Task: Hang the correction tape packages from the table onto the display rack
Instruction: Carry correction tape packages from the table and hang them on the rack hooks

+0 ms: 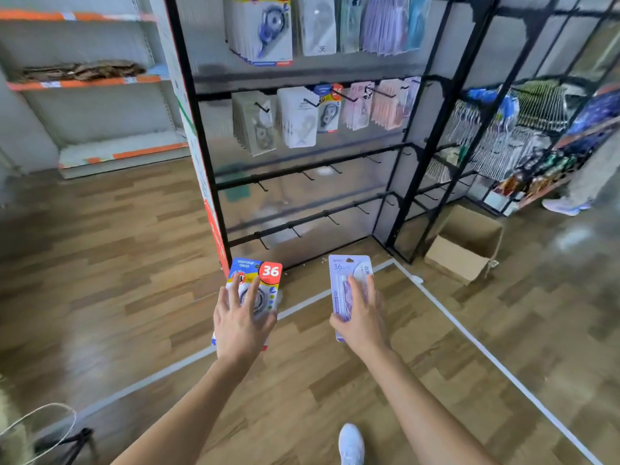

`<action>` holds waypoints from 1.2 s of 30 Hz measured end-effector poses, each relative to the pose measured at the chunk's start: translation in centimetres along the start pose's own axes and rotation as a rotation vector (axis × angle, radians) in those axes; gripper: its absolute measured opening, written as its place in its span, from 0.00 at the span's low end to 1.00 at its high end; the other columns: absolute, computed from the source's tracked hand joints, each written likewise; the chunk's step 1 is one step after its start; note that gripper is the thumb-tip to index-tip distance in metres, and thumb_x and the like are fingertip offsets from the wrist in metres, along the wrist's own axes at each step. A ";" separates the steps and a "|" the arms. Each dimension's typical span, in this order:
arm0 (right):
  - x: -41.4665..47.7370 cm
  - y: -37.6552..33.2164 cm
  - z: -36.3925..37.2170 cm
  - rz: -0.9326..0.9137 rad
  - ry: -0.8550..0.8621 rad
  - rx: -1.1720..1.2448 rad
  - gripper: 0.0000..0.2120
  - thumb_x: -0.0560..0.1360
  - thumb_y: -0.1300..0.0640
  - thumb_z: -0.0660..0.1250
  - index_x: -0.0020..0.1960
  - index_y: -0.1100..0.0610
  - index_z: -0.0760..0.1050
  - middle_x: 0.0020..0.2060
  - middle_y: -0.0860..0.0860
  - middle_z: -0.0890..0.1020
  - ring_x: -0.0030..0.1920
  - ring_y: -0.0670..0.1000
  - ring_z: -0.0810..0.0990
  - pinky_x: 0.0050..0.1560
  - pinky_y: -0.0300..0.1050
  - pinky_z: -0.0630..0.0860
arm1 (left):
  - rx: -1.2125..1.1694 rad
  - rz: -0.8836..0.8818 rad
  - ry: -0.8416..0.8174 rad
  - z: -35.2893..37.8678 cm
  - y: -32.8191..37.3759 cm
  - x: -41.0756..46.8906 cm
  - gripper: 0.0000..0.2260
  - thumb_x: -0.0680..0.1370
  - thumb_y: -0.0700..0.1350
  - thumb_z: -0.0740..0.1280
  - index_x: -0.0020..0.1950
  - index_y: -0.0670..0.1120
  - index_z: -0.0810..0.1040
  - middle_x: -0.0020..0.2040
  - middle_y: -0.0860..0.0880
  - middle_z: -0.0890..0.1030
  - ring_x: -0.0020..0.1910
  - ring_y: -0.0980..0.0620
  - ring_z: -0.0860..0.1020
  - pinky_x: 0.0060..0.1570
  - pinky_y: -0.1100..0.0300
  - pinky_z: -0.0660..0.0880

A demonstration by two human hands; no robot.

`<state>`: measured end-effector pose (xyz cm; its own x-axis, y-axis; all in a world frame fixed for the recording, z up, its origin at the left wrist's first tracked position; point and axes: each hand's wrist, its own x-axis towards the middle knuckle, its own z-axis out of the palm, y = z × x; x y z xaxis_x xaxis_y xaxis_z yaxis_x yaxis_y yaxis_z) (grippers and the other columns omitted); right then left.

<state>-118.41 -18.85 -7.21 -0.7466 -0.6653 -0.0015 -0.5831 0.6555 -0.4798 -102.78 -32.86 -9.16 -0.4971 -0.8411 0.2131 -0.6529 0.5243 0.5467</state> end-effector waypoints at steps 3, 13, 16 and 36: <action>5.6 2.2 -1.1 -0.017 0.012 -0.011 0.38 0.72 0.49 0.67 0.76 0.50 0.53 0.76 0.55 0.49 0.71 0.58 0.58 0.67 0.48 0.63 | 0.000 -0.027 0.017 3.0 2.5 4.2 0.31 0.72 0.51 0.72 0.74 0.54 0.65 0.75 0.45 0.60 0.73 0.41 0.58 0.68 0.47 0.58; 22.3 8.9 -6.8 -0.101 0.011 -0.003 0.38 0.73 0.48 0.67 0.77 0.50 0.52 0.76 0.55 0.47 0.74 0.57 0.53 0.68 0.51 0.65 | -0.021 -0.079 0.049 12.5 13.2 15.3 0.31 0.72 0.49 0.72 0.73 0.52 0.66 0.75 0.45 0.61 0.73 0.41 0.59 0.68 0.47 0.59; 26.5 10.2 -7.5 -0.122 0.012 -0.005 0.37 0.73 0.48 0.67 0.77 0.51 0.53 0.76 0.55 0.48 0.74 0.57 0.52 0.71 0.49 0.59 | -0.027 -0.076 0.055 14.6 14.8 19.0 0.31 0.72 0.50 0.72 0.74 0.52 0.65 0.76 0.46 0.60 0.73 0.42 0.58 0.68 0.48 0.59; 52.8 13.3 -8.5 -0.227 0.039 0.035 0.38 0.71 0.49 0.71 0.76 0.52 0.58 0.75 0.55 0.54 0.71 0.56 0.59 0.64 0.49 0.69 | -0.104 0.071 0.271 23.0 25.2 42.0 0.32 0.71 0.45 0.75 0.72 0.48 0.68 0.75 0.42 0.62 0.71 0.36 0.62 0.66 0.40 0.64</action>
<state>-168.34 -42.23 -6.21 -0.6099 -0.7794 0.1436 -0.7267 0.4777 -0.4937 -153.22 -51.90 -5.04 -0.3596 -0.8146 0.4551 -0.5529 0.5789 0.5993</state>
